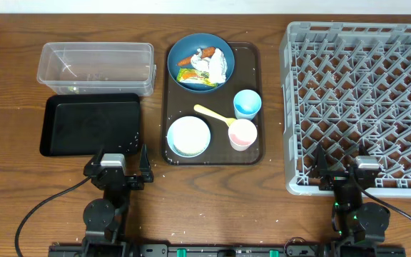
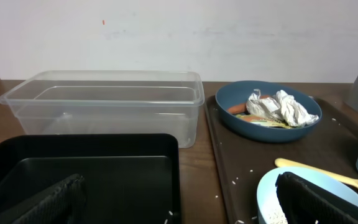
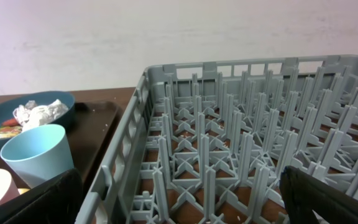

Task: Sort waste into correct bins and load items into the dishwasher rack

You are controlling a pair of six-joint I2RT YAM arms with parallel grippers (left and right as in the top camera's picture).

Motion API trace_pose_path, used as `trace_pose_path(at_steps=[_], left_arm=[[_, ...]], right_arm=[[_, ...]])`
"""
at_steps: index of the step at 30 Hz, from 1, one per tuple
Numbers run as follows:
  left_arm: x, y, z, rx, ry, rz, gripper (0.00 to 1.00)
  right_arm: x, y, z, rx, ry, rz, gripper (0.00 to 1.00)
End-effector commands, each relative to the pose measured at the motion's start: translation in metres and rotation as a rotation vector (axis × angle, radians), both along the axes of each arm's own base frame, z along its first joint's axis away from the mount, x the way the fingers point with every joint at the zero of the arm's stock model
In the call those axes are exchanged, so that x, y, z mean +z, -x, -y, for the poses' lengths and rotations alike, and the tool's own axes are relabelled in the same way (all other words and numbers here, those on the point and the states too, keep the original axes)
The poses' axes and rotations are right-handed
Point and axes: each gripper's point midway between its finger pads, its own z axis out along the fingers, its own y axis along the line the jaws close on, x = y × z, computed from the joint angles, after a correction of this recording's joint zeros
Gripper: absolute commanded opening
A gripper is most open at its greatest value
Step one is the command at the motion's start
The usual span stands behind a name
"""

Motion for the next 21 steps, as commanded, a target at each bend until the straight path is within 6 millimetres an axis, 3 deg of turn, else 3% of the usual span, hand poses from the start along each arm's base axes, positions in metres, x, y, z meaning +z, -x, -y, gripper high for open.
trace_pose_path(at_steps=[1,7,12,21], left_arm=[[-0.016,0.001,-0.001,0.006,-0.012,-0.049,0.99],[0.004,-0.001,0.011,-0.062,0.002,0.031,0.99],[0.043,0.003,0.024,-0.142,0.01,0.149,0.99],[0.102,-0.005,0.027,-0.153,0.01,0.135,0.99]], right_arm=[[0.005,0.0,0.005,-0.024,0.016,0.025,0.99],[0.02,0.0,-0.012,0.074,0.018,0.087,0.99],[0.045,0.003,-0.02,0.116,0.031,0.184,0.99],[0.099,0.012,-0.031,0.175,0.102,0.267,0.99]])
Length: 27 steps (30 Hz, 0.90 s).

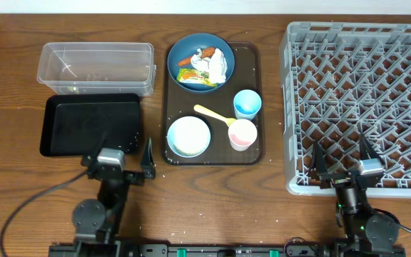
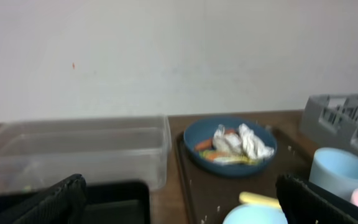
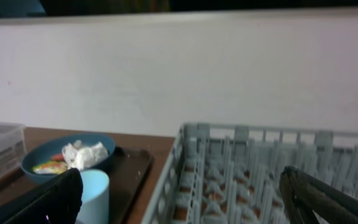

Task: Sort waste into correct bins and load items into the dishwasher rack
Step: 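Reach the left gripper to the blue plate and grasp the white tissue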

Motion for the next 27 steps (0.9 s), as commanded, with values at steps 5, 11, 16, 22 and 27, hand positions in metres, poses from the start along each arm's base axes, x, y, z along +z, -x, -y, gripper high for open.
trace_pose_path(at_steps=[5,11,16,22,27], left_arm=[[0.066,-0.028,0.013,-0.06,-0.011,-0.075,0.99],[0.092,-0.076,0.025,-0.106,-0.016,-0.252,0.99],[0.098,-0.123,0.044,-0.143,-0.032,-0.458,0.99],[0.096,-0.18,0.08,-0.168,-0.093,-0.684,0.99],[0.081,-0.221,0.115,-0.177,-0.165,-0.801,0.99]], right_arm=[[0.059,-0.002,-0.003,0.014,0.051,-0.022,0.99],[0.078,-0.032,-0.011,0.083,0.036,-0.225,0.99],[0.083,-0.058,-0.021,0.159,0.026,-0.395,0.99],[0.067,-0.078,-0.02,0.174,-0.007,-0.595,0.99],[0.046,-0.085,-0.022,0.188,-0.026,-0.685,0.99]])
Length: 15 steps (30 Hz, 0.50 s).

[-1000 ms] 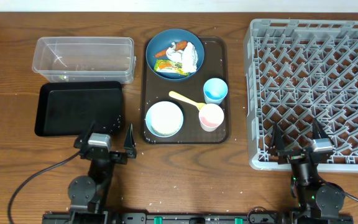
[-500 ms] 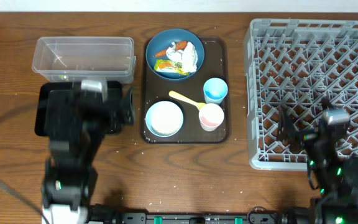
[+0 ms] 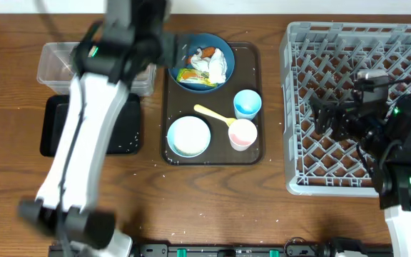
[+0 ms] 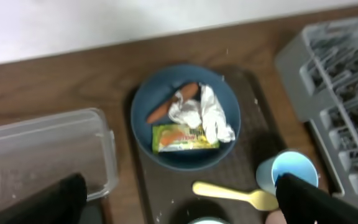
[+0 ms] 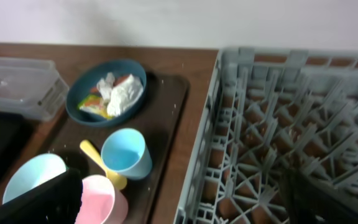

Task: Sort waste into correct bins and load items into the dishwasher rack
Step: 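Reach the left gripper to the blue plate and grasp the white tissue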

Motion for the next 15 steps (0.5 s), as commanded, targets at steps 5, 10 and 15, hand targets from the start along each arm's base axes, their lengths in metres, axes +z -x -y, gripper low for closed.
trace_pose_path(at_steps=[5,10,15], left_arm=[[-0.038,-0.045,0.061,-0.083,-0.042,-0.045,0.99],[-0.081,-0.061,0.092,-0.14,-0.025,-0.086,0.99],[-0.136,-0.087,0.103,-0.007,0.064,-0.168,0.99]], right_arm=[[-0.016,0.0,-0.009,0.05,-0.044,-0.092,0.99],[-0.026,0.004,-0.01,0.055,-0.051,-0.139,0.99],[-0.027,0.004,-0.01,0.055,-0.052,-0.145,0.99]])
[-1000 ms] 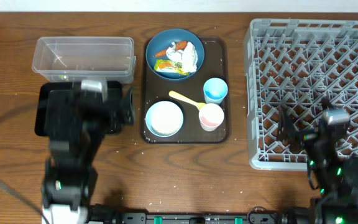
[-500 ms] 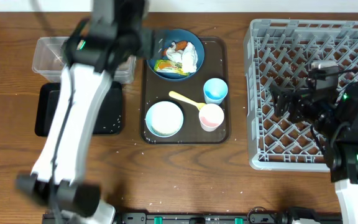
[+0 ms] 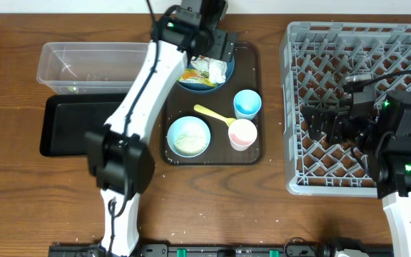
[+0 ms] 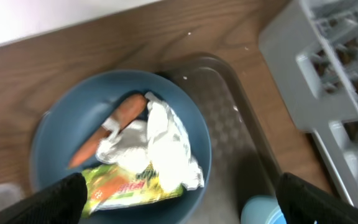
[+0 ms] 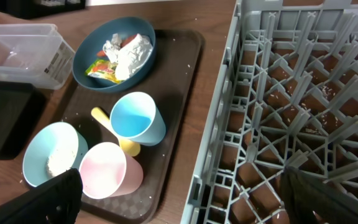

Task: Sort waste into correct bins and load items into the dishwasher rack
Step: 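Reach the left gripper to the blue plate and grasp the white tissue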

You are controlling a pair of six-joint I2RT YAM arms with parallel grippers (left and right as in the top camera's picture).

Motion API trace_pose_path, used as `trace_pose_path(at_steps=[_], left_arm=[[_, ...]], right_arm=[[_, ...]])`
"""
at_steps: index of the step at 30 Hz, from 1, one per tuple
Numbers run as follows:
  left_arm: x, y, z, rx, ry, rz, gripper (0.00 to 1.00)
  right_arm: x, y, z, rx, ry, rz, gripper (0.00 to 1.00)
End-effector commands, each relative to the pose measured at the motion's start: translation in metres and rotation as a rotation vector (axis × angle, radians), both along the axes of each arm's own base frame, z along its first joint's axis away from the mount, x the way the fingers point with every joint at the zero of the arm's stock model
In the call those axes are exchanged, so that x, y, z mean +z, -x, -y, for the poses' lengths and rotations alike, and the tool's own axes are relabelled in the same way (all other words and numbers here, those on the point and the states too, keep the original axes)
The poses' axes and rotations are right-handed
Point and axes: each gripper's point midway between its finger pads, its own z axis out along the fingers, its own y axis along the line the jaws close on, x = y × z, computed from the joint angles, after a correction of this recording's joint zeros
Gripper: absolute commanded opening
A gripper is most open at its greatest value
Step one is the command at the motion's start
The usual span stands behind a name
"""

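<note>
A blue plate [image 4: 61, 124] at the back of the brown tray [image 3: 252, 153] holds a carrot [image 4: 114, 118], crumpled white paper [image 4: 160, 140] and a snack wrapper [image 4: 129, 186]. My left gripper [image 3: 209, 50] hangs open right above this plate, nothing between its fingers [image 4: 55, 202]. Also on the tray are a blue cup [image 3: 247, 103], a pink cup [image 3: 242, 133], a yellow spoon [image 3: 212, 114] and a light blue bowl [image 3: 188, 135]. My right gripper [image 3: 322, 123] is open and empty over the left part of the grey dishwasher rack [image 3: 377, 57].
A clear plastic bin [image 3: 95, 68] stands at the back left, with a black bin [image 3: 84, 125] in front of it. The rack's grey wall [image 5: 229, 112] rises between the right gripper and the tray.
The left gripper has dropped closer to the blue plate, which now fills its view. The right gripper has shifted slightly left and lower over the rack. Both are still open.
Both grippers first sat open at the table's front edge, left by the black bin, right by the rack. Then they tilted upward. Later the left was high over the blue plate and the right over the rack; now both are lower.
</note>
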Motion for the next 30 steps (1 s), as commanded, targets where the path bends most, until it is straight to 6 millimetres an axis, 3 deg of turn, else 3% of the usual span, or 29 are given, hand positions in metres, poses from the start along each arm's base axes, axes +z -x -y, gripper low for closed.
trace_pose_path(at_steps=[1,5,11,18,24,28,30], left_arm=[[-0.036,-0.018,0.003,0.151,0.084,-0.08,0.99],[-0.077,-0.033,0.006,0.267,0.136,-0.137,0.99],[-0.122,-0.035,-0.004,0.377,0.1,-0.201,0.99],[-0.134,-0.029,-0.02,0.42,0.019,-0.22,1.0],[-0.163,-0.015,-0.025,0.425,-0.018,-0.272,0.99],[-0.18,-0.009,-0.027,0.426,-0.036,-0.299,0.89],[-0.184,-0.008,-0.028,0.426,-0.041,-0.306,0.79]], right_arm=[[0.008,-0.001,-0.001,0.01,-0.01,0.013,0.99],[0.004,0.002,-0.002,0.01,-0.012,-0.01,0.99],[-0.002,0.006,-0.001,0.007,-0.011,-0.04,0.99],[-0.002,0.007,-0.001,0.007,-0.012,-0.043,0.99],[-0.002,0.007,-0.001,0.007,-0.012,-0.043,0.99],[-0.002,0.006,-0.001,0.006,-0.011,-0.04,0.99],[-0.002,0.006,-0.001,0.006,-0.011,-0.041,0.99]])
